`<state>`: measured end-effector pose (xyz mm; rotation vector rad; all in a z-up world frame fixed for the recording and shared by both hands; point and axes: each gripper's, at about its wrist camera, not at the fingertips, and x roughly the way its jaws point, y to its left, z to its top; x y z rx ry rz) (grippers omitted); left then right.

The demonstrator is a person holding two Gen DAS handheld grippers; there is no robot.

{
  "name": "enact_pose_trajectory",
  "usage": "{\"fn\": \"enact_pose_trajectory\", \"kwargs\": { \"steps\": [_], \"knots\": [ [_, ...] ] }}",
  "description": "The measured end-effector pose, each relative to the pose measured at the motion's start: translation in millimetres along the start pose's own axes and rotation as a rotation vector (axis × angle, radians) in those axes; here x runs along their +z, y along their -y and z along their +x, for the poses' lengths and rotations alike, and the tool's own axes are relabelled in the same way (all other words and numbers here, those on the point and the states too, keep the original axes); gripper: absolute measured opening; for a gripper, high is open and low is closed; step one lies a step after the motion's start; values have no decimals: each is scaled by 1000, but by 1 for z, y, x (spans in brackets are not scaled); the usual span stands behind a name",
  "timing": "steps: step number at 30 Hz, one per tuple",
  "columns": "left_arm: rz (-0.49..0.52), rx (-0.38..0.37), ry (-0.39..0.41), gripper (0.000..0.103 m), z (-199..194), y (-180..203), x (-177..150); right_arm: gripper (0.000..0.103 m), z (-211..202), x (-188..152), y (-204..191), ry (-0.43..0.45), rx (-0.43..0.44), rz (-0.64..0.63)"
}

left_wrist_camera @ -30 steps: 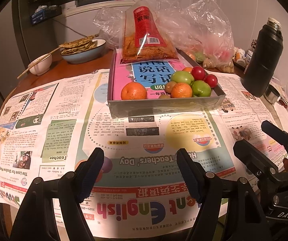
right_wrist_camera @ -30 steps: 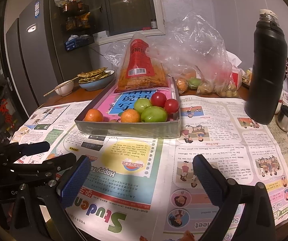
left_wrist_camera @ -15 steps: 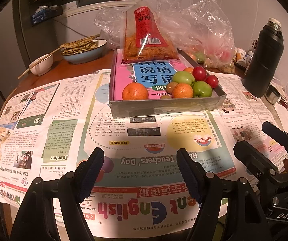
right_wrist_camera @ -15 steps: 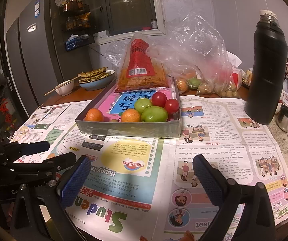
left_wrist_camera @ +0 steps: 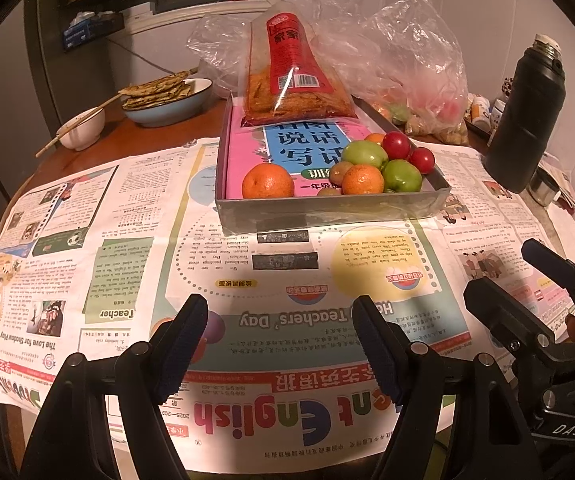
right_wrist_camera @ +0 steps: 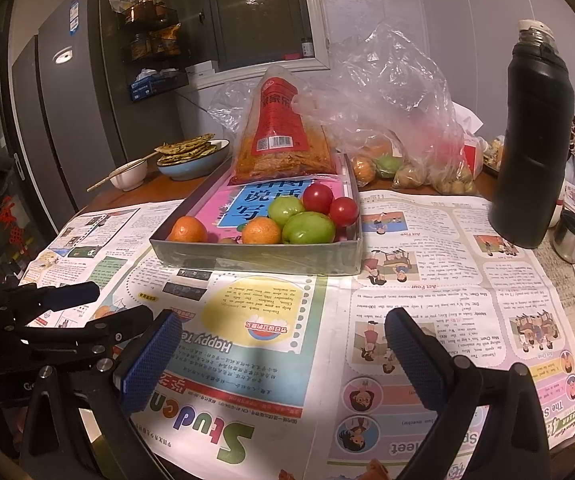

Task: Organize fruits

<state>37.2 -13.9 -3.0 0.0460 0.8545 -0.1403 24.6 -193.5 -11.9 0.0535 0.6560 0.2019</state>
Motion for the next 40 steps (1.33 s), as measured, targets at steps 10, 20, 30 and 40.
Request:
{"fn": "enact_pose_trajectory", "kwargs": {
  "steps": [10, 20, 30, 40],
  "knots": [
    [2, -3, 3, 76, 0, 1, -1, 102, 1, 0, -1, -4, 2, 1],
    [0, 13, 11, 76, 1, -4, 1, 102, 5, 0, 0, -14, 1, 2],
    [-38, 79, -9, 76, 13, -26, 8, 102, 14, 5, 21, -32, -22, 37],
    [-196, 227, 25, 77, 41, -124, 53, 103, 55, 48, 112, -122, -175, 85]
  ]
}}
